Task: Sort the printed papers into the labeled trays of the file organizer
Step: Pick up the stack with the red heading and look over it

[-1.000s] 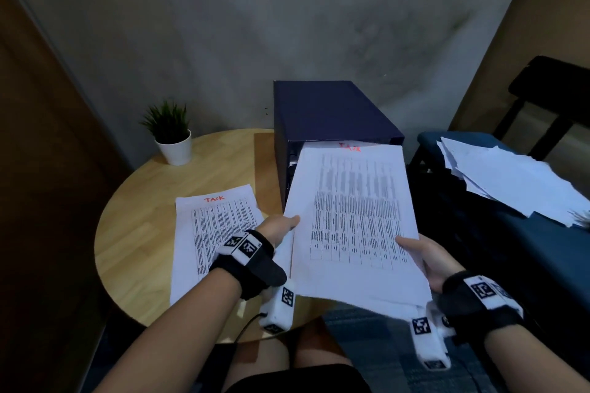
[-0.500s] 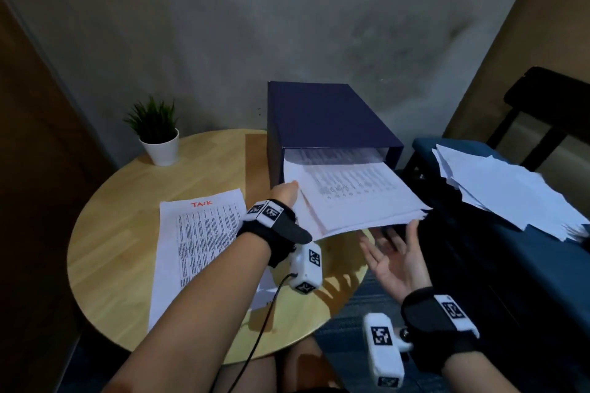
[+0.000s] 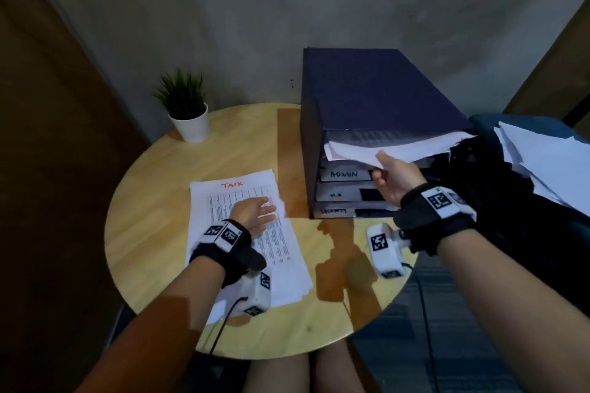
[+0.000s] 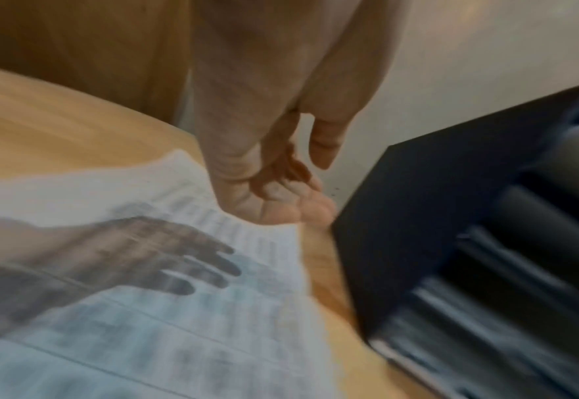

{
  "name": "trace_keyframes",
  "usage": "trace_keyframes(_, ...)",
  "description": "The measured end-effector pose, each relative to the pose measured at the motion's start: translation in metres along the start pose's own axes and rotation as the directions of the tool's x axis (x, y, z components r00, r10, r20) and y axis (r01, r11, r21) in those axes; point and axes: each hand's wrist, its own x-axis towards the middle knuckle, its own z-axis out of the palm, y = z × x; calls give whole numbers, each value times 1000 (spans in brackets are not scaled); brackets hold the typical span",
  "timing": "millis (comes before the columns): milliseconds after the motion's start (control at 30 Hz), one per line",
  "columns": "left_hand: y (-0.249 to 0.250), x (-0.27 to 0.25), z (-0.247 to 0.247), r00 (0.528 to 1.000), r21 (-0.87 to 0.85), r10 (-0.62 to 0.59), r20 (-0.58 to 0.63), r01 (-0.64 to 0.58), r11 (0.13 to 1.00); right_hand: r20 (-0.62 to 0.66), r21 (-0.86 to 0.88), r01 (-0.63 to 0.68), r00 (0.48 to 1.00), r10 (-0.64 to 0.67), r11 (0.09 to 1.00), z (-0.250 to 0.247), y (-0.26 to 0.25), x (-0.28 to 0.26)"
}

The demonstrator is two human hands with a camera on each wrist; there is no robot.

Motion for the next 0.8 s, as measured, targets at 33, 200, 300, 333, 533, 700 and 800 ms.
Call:
trace_keyframes(33, -4, 7, -13, 998, 48, -14, -57, 17, 999, -3, -11, 0, 1000, 0, 1000, 4, 0, 6)
trace_keyframes(200, -25, 22, -79, 962, 641, 16, -273, 169, 749, -78, 337, 90, 995, -68, 937, 10, 5, 19)
trace_keyframes(300, -45, 17, -108, 942, 840, -9, -337, 305, 450, -95, 562, 167, 986, -137, 810, 11, 13, 22)
trace_keyframes(333, -50, 16, -113, 922, 813, -15, -387, 349, 467, -133, 568, 211, 977, -164, 795, 14, 13, 21)
trace_keyframes(533, -64, 19, -107, 878, 715, 28, -478, 370, 593, -158, 39, 337, 932, -327, 941, 22, 14, 15)
trace_keyframes(700, -67, 29, -91, 929, 780, 55, -365, 273, 563, 84, -333, 155, 987, -134, 930, 31, 55, -3)
trace_keyframes(800, -72, 33, -79, 944, 769, 39, -328, 243, 591, 88, -564, -74, 985, 149, 822, 36, 105, -6)
